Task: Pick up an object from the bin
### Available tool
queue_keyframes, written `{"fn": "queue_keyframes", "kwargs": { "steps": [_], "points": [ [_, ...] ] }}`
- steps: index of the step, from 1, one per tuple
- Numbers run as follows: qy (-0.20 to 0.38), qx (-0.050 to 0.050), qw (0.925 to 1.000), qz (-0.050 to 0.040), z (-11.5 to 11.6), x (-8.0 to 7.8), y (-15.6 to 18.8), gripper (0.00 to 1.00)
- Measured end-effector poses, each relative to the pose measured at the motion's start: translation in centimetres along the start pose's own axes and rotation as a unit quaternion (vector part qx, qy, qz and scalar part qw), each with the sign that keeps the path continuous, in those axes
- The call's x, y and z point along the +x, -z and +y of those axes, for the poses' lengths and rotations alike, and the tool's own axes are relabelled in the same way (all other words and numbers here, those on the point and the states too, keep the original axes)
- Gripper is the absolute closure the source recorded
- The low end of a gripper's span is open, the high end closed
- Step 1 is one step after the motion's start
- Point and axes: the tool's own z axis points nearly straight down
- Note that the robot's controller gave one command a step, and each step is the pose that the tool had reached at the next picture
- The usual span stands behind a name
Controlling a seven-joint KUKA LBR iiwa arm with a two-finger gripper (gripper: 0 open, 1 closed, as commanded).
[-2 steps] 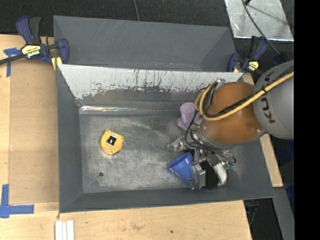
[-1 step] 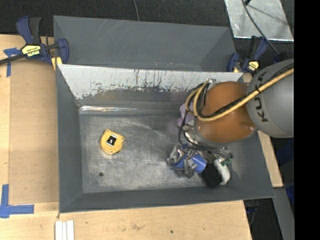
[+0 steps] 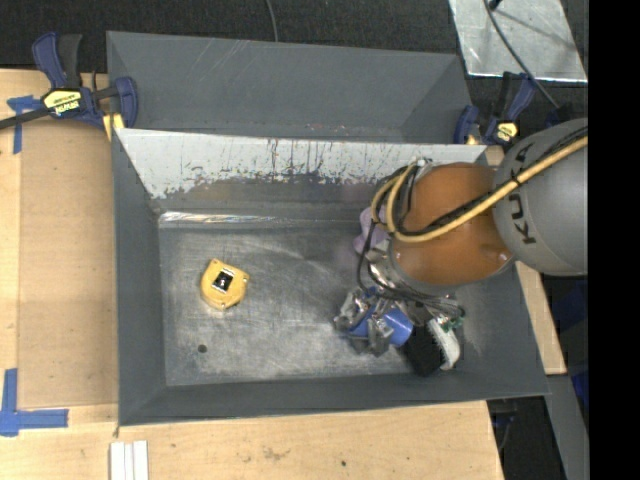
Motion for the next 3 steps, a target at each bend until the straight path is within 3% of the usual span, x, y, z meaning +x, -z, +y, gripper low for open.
{"fn": "queue_keyframes", "kwargs": {
  "steps": [3],
  "points": [
    [-0.019,0.001,0.9998,0.0012,0.8,-1.3,16.2,1.00]
  ]
}}
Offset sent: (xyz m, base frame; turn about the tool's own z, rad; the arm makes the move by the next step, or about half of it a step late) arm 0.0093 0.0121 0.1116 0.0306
